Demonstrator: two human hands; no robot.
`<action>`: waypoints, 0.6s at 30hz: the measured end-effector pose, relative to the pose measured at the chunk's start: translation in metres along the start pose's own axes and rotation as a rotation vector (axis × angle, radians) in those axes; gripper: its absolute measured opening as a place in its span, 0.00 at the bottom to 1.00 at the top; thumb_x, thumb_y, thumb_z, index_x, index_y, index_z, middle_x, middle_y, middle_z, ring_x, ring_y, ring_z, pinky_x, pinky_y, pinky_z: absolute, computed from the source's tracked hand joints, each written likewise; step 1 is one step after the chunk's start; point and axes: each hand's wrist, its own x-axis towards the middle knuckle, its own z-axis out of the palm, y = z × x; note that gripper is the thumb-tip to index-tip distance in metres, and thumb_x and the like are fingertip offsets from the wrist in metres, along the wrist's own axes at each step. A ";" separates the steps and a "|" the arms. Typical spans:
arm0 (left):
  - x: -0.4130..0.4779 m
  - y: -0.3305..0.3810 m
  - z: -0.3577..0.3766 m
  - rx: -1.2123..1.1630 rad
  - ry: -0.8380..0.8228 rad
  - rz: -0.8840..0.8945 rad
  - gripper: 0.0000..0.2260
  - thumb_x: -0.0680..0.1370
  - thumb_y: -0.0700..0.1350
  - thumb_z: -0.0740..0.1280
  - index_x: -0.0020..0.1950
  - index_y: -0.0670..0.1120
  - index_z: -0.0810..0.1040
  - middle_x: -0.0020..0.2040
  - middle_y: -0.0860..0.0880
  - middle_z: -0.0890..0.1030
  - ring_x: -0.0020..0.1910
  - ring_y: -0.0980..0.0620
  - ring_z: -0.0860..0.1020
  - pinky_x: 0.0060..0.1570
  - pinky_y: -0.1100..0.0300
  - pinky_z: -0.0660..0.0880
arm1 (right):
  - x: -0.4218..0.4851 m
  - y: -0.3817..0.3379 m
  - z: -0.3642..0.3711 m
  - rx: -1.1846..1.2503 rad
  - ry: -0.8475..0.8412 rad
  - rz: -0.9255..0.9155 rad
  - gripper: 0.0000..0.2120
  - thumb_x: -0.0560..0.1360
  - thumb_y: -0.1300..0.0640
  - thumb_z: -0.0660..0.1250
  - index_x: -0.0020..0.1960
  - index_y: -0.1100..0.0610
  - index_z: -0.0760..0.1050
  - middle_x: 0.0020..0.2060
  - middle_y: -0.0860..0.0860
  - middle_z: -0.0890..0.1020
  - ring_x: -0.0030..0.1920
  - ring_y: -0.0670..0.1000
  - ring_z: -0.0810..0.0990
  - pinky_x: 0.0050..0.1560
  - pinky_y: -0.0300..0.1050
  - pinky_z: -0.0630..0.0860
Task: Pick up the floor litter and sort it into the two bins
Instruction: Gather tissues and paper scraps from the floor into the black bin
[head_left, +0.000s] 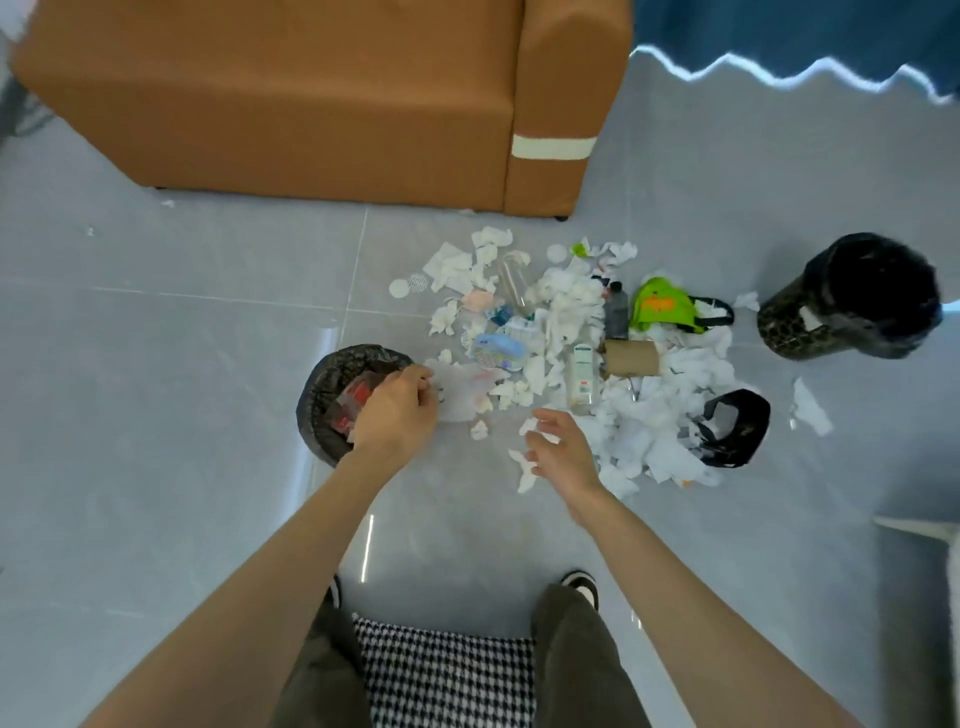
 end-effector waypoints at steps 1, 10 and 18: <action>-0.008 0.019 -0.001 -0.011 0.005 0.005 0.15 0.79 0.43 0.56 0.65 0.46 0.73 0.60 0.44 0.78 0.57 0.44 0.76 0.57 0.51 0.73 | -0.007 -0.008 -0.018 0.018 0.002 0.000 0.12 0.77 0.61 0.62 0.59 0.52 0.71 0.60 0.52 0.73 0.45 0.53 0.77 0.49 0.47 0.75; -0.050 0.154 -0.002 -0.038 0.002 0.064 0.15 0.79 0.40 0.58 0.65 0.44 0.72 0.57 0.43 0.79 0.57 0.43 0.77 0.56 0.53 0.72 | -0.050 -0.052 -0.168 0.003 0.035 0.009 0.10 0.77 0.62 0.61 0.57 0.52 0.72 0.57 0.52 0.73 0.43 0.52 0.77 0.49 0.48 0.74; -0.022 0.207 0.034 -0.026 -0.078 0.036 0.15 0.79 0.41 0.58 0.66 0.46 0.72 0.59 0.45 0.79 0.59 0.45 0.76 0.56 0.56 0.71 | -0.022 -0.043 -0.225 0.004 0.075 0.116 0.13 0.77 0.62 0.61 0.60 0.55 0.72 0.58 0.54 0.74 0.40 0.50 0.75 0.43 0.43 0.73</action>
